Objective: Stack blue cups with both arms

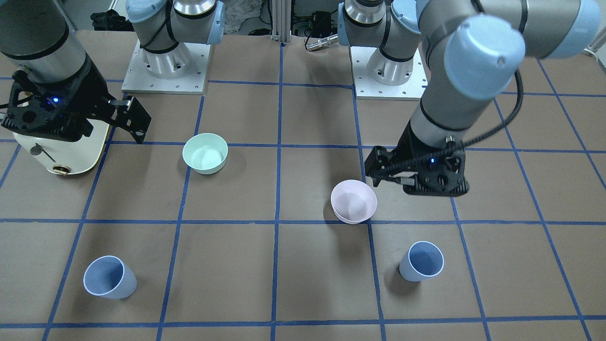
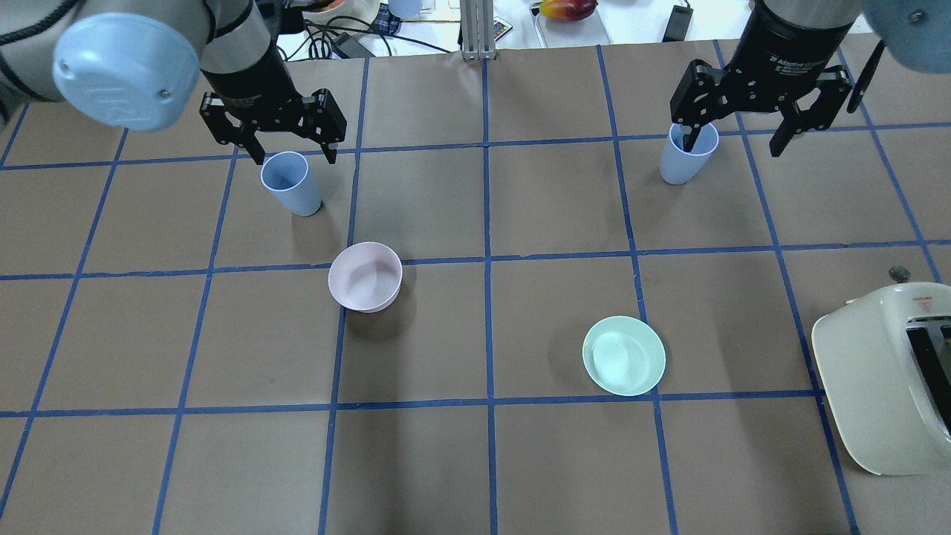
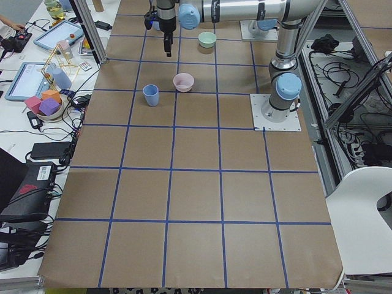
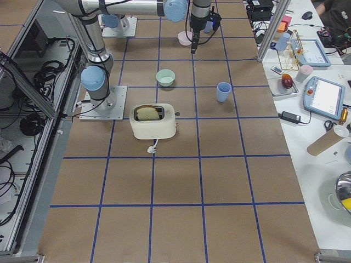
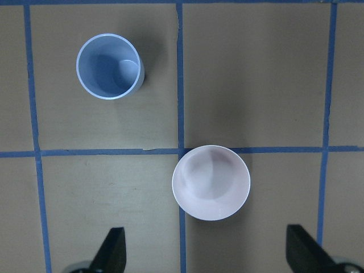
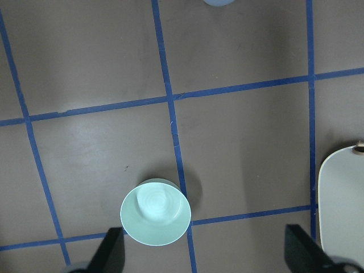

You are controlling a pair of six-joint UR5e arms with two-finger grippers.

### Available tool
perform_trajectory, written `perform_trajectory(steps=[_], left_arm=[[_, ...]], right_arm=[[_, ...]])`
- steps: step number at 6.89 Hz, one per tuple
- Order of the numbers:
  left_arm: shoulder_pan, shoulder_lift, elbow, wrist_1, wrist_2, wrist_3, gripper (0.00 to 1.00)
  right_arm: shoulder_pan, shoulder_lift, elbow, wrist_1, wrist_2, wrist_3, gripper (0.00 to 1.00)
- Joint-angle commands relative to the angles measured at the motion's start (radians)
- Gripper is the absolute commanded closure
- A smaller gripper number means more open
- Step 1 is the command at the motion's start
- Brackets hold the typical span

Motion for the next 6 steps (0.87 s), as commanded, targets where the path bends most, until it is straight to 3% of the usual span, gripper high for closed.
perform_trajectory(steps=[1, 2, 3, 4, 5, 6], left_arm=[[0.039, -0.144, -0.04, 0.267, 0.003, 0.081, 0.0], [0.046, -0.191, -0.04, 0.329, 0.029, 0.131, 0.03], [0.046, -0.233, -0.044, 0.377, 0.038, 0.139, 0.18], [0.046, -0.247, -0.055, 0.38, 0.04, 0.146, 0.43], [0.046, -0.255, -0.075, 0.382, 0.064, 0.156, 0.86], [0.046, -0.261, -0.078, 0.383, 0.087, 0.155, 1.0]], right_arm=[[-0.025, 0.107, -0.058, -0.082, -0.003, -0.021, 0.0], [-0.05, 0.184, -0.108, -0.136, -0.002, -0.038, 0.0], [-0.059, 0.259, -0.151, -0.167, -0.005, -0.058, 0.0], [-0.074, 0.322, -0.179, -0.223, -0.005, -0.093, 0.0], [-0.1, 0.376, -0.184, -0.265, -0.002, -0.127, 0.0], [-0.125, 0.395, -0.188, -0.271, 0.006, -0.165, 0.0]])
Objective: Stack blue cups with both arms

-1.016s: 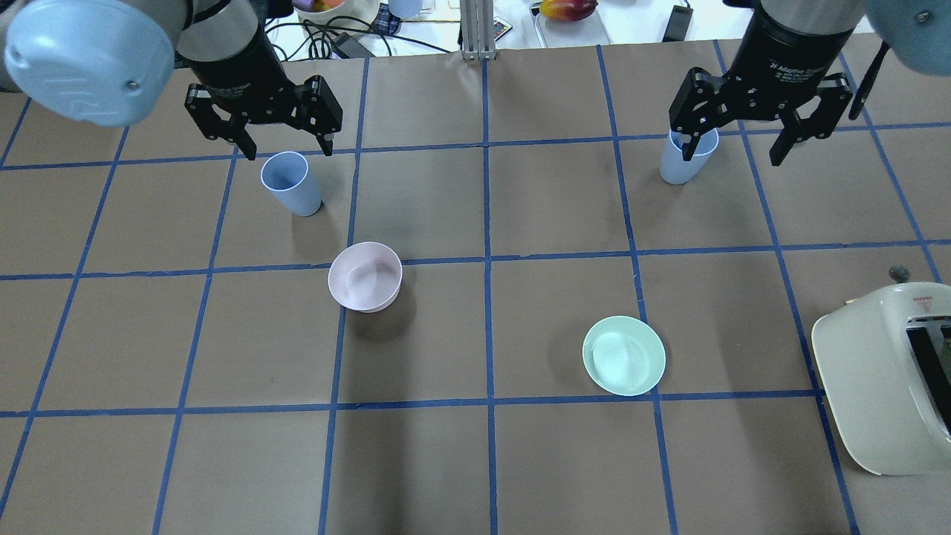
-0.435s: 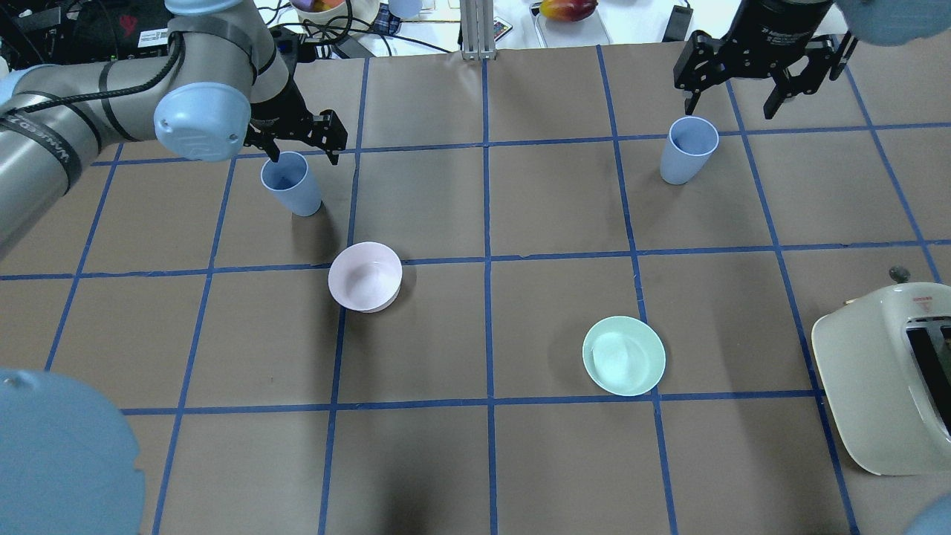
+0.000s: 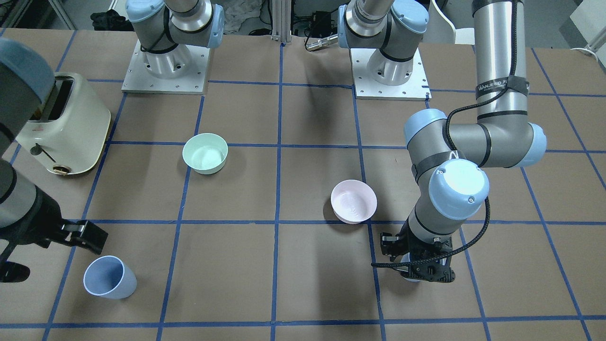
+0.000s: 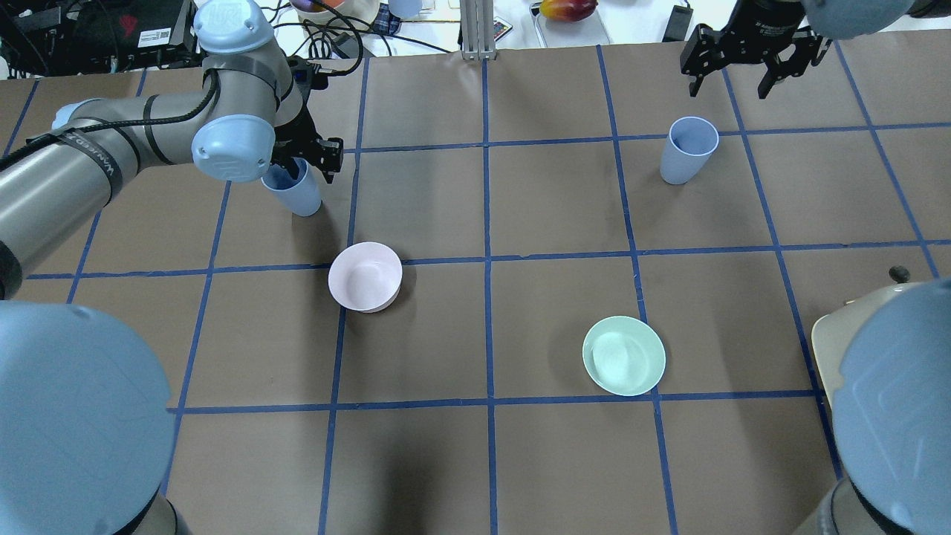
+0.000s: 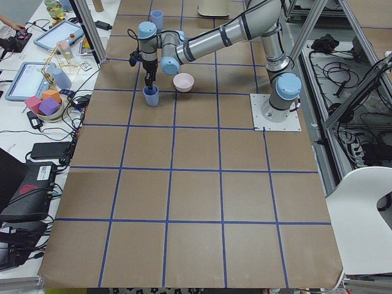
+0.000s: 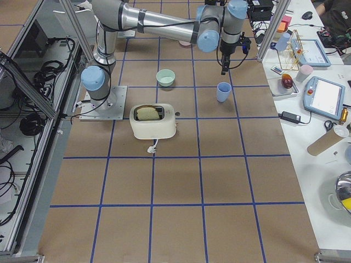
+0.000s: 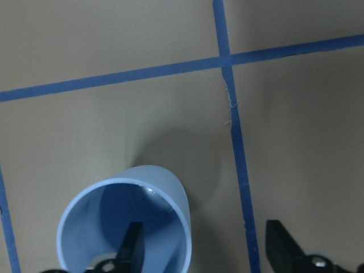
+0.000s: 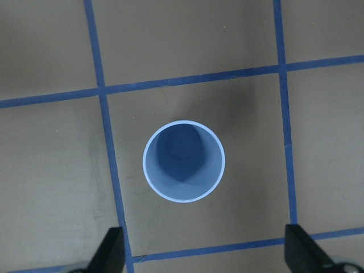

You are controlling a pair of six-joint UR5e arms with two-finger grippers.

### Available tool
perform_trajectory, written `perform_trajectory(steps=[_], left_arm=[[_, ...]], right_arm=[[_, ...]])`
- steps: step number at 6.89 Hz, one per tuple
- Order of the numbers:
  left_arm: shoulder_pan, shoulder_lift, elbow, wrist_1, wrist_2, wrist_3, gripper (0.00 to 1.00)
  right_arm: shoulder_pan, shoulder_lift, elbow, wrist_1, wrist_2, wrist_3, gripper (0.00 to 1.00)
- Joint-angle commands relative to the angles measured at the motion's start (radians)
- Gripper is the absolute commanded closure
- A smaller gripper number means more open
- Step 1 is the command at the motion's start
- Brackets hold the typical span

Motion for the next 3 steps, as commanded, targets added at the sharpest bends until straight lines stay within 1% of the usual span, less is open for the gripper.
perform_trajectory(steps=[1, 2, 3], left_arm=[[0.0, -0.013, 0.007, 0.006, 0.025, -0.004, 1.0], [-0.02, 0.006, 0.025, 0.014, 0.017, -0.031, 1.0], [-0.064, 0.039, 0.088, -0.006, -0.001, -0.139, 1.0]], right_arm=[[-0.028, 0.07, -0.008, -0.051, 0.007, -0.052, 0.0], [-0.03, 0.105, -0.005, -0.066, 0.007, -0.057, 0.0], [-0.032, 0.134, -0.004, -0.079, 0.01, -0.053, 0.0]])
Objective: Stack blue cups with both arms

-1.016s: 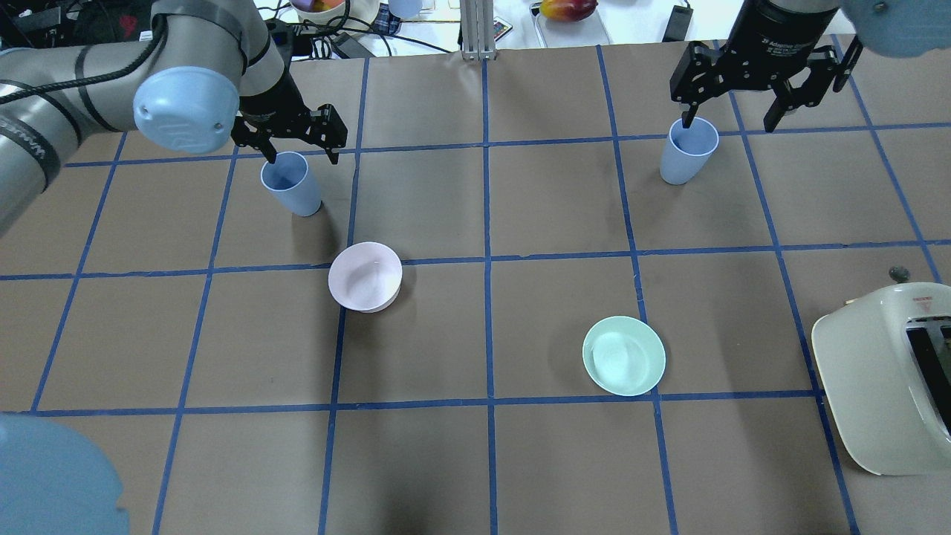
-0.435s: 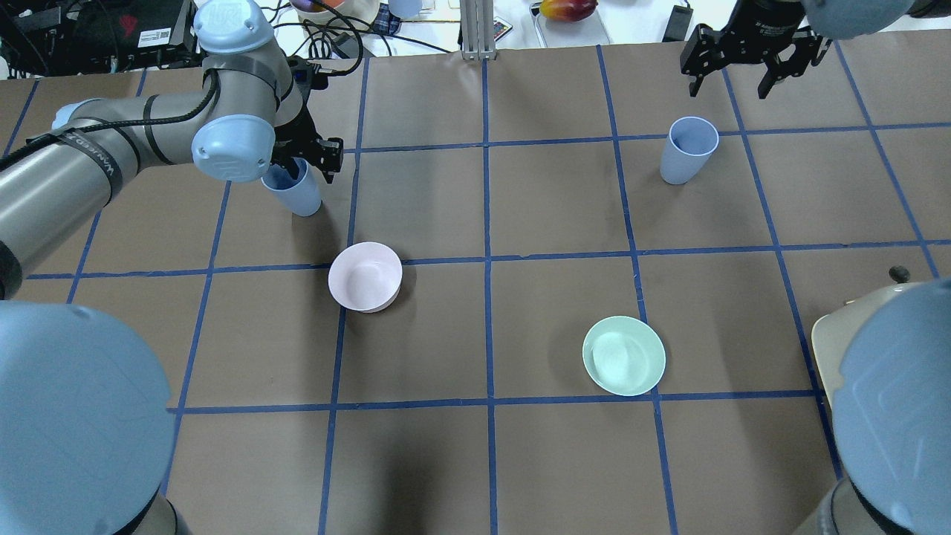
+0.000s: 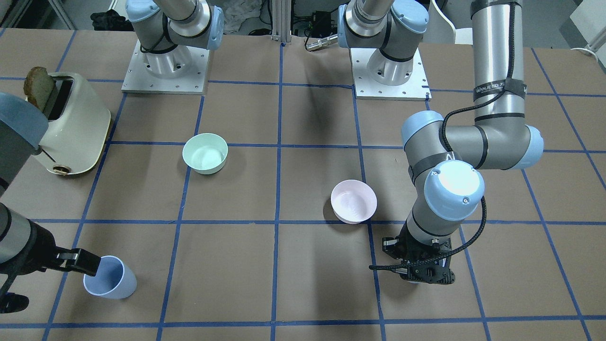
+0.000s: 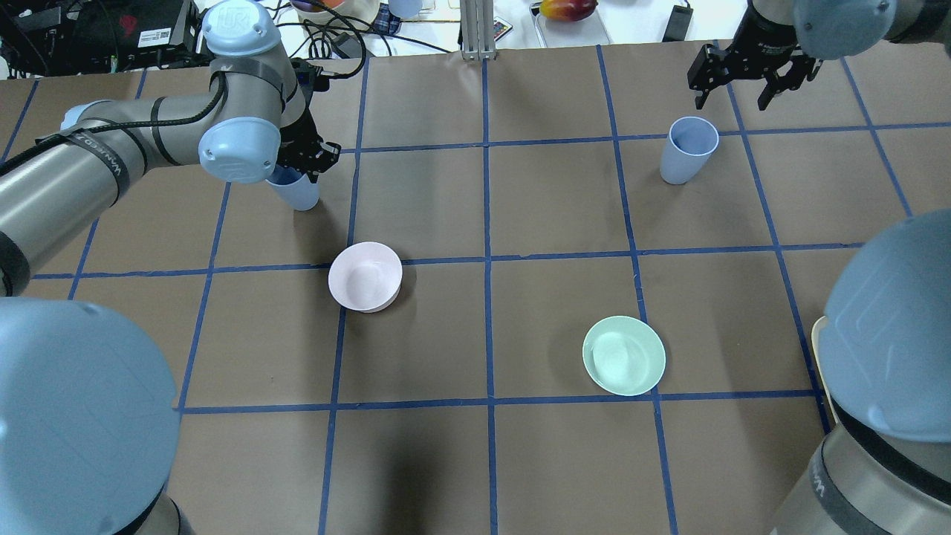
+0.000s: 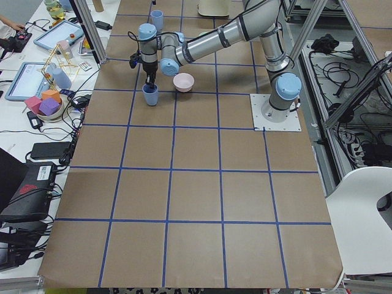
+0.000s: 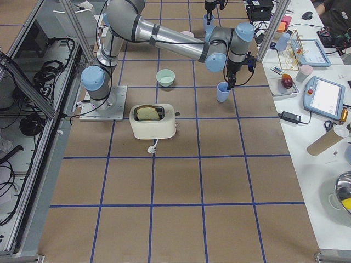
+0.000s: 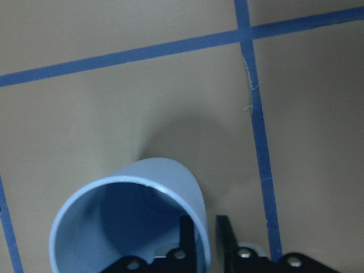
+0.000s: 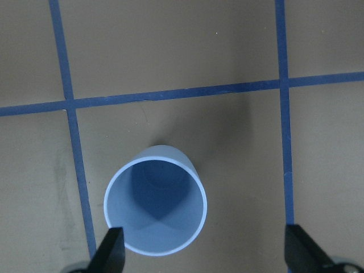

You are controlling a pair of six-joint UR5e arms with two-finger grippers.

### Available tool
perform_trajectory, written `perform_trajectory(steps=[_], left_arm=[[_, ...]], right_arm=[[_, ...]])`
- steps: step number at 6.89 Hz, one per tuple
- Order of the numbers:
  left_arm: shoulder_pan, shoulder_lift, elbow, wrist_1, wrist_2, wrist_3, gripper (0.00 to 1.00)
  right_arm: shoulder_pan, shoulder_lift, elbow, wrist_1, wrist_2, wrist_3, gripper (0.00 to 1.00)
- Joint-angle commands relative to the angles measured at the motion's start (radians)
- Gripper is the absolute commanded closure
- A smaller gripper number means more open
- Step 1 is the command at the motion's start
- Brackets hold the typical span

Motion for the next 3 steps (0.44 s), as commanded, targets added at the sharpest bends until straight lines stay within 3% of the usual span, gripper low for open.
perform_trajectory(steps=[1, 2, 3], left_arm=[[-0.119, 0.043, 0.119, -0.111, -0.038, -0.203, 1.0], [-0.214, 0.034, 0.12, -0.142, -0.039, -0.31, 1.0], [-0.32, 0.022, 0.098, -0.137, -0.04, -0.418, 1.0]], right_arm=[[-0.006, 0.052, 0.011, -0.019, 0.001, -0.002, 0.0], [-0.006, 0.068, 0.011, -0.019, 0.0, -0.008, 0.0], [-0.009, 0.082, 0.01, -0.019, 0.0, -0.005, 0.13]])
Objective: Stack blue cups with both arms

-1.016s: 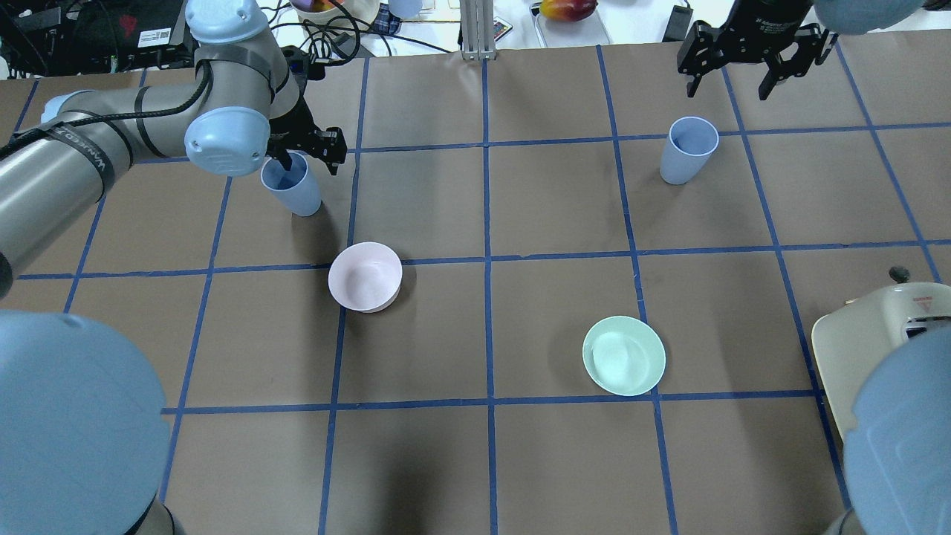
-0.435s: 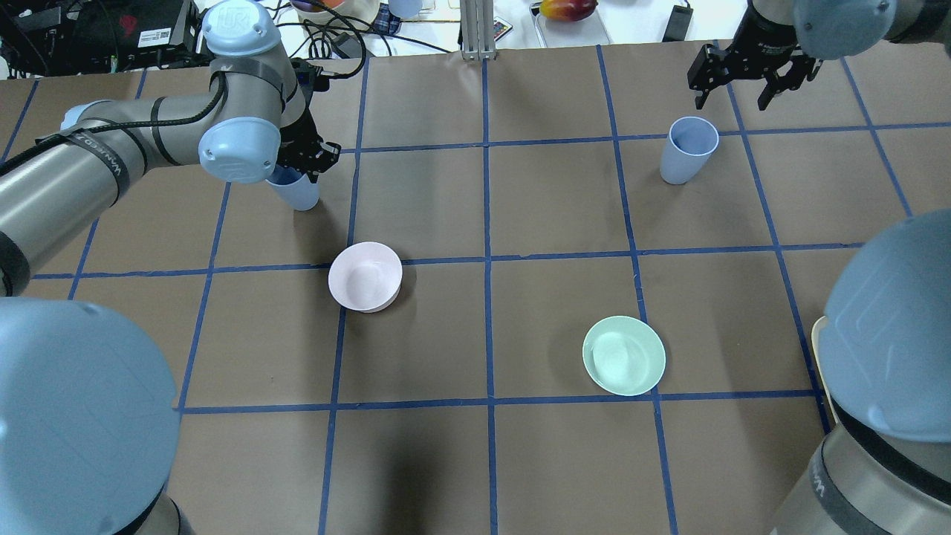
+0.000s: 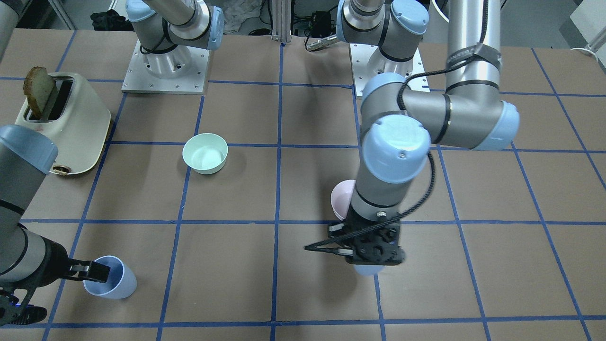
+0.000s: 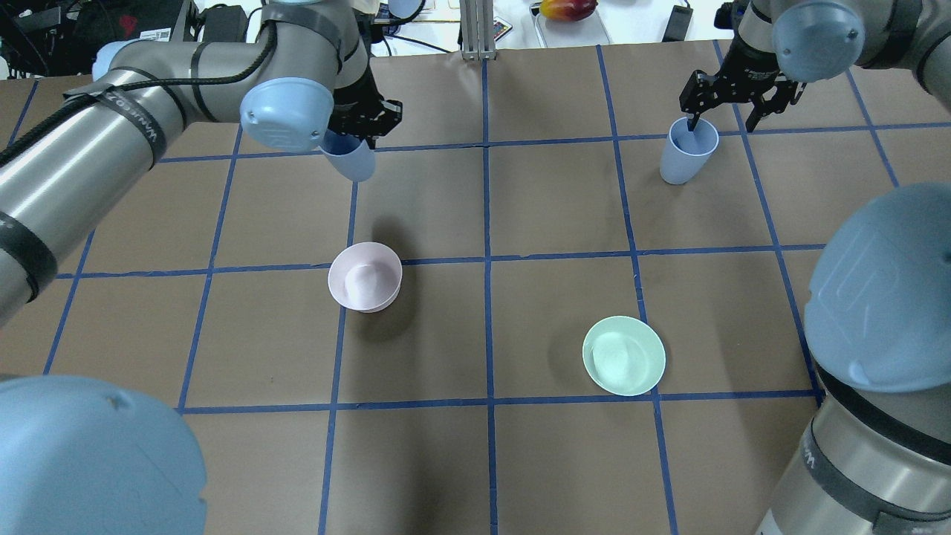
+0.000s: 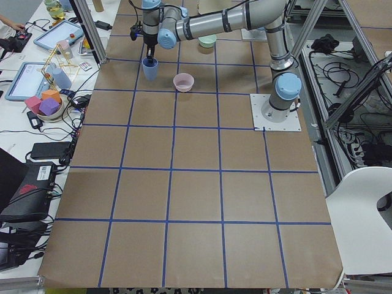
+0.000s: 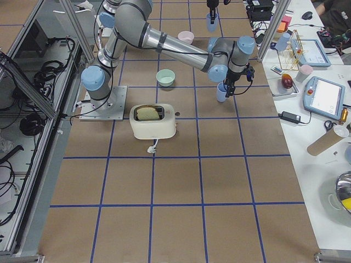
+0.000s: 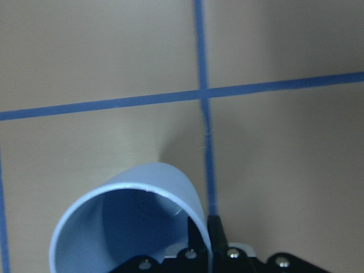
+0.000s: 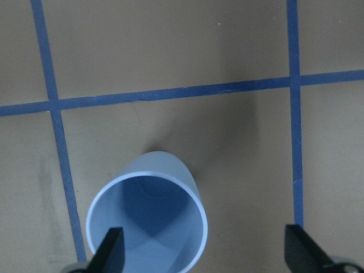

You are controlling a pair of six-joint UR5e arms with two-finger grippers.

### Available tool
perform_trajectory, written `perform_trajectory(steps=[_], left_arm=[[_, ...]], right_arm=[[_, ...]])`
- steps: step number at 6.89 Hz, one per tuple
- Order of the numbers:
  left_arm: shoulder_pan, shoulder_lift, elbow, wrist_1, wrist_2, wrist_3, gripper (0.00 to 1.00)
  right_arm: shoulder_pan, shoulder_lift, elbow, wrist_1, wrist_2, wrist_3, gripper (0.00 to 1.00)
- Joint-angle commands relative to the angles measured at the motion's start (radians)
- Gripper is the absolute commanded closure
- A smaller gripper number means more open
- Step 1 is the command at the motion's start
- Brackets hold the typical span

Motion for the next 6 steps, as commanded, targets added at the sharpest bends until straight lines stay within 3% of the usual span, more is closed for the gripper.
perform_trajectory(steps=[1, 3, 4, 5, 6], left_arm=[[-0.215, -0.014, -0.039, -0.017, -0.008, -0.21, 1.0], [-0.271, -0.001, -0.125, -0.01, -0.081, -0.258, 1.0], [-0.268, -0.007, -0.16, -0.007, -0.086, -0.24, 1.0], [-0.266, -0.023, -0.17, 0.003, -0.084, -0.238, 0.59], [-0.262, -0.018, -0.159, 0.019, -0.089, -0.256, 0.01]], right_arm=[[-0.003, 0.024, 0.0, -0.001, 0.001, 0.005, 0.44], [-0.003, 0.026, 0.002, 0.001, 0.002, 0.002, 0.89], [-0.003, 0.026, -0.004, 0.01, -0.002, 0.003, 1.0], [-0.003, 0.022, -0.011, 0.014, -0.004, 0.003, 1.0], [-0.003, 0.016, -0.014, 0.017, -0.001, 0.003, 1.0]])
